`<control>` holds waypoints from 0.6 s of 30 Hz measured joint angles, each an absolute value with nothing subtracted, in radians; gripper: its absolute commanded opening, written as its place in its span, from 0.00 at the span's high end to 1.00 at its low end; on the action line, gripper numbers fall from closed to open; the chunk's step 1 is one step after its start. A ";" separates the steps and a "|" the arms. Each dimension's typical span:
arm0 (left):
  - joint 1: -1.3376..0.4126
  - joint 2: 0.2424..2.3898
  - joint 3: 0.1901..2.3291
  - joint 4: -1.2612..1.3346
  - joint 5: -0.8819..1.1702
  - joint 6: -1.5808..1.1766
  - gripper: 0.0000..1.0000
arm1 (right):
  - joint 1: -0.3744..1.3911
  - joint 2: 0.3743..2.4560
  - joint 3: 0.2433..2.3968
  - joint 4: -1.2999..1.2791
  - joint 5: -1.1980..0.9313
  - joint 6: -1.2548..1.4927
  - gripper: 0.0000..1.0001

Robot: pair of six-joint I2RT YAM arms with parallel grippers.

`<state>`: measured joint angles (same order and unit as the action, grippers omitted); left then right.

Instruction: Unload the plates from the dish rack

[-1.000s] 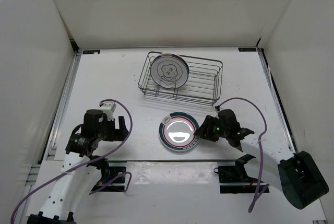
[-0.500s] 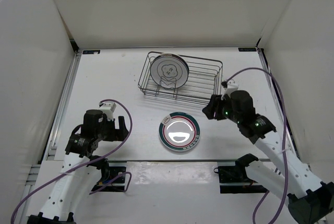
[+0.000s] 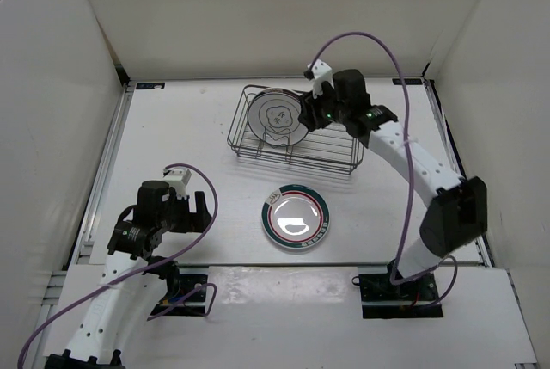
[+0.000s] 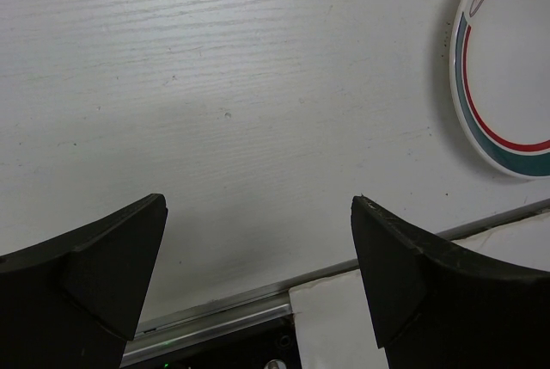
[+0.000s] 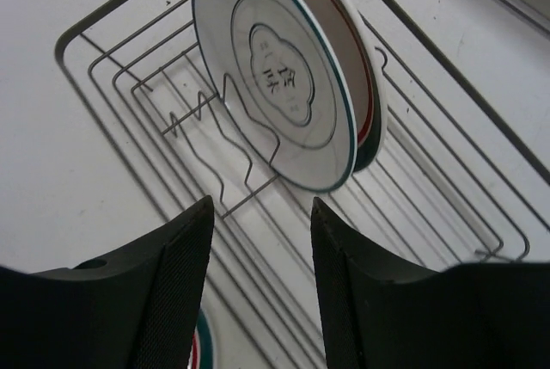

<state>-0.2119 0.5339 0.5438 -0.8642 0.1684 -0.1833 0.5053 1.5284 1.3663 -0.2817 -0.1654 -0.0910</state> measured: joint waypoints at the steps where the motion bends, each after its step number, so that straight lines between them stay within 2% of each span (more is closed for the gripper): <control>1: -0.212 0.534 0.544 -0.864 0.169 -0.184 0.00 | 0.505 1.569 1.398 -0.279 -0.169 -0.107 0.49; 10: -0.212 0.539 0.544 -0.865 0.168 -0.184 0.00 | 0.494 1.856 1.588 -0.272 -0.175 -0.181 0.49; 18: -0.212 0.540 0.544 -0.864 0.168 -0.183 0.00 | 0.483 1.897 1.614 -0.259 -0.185 -0.195 0.49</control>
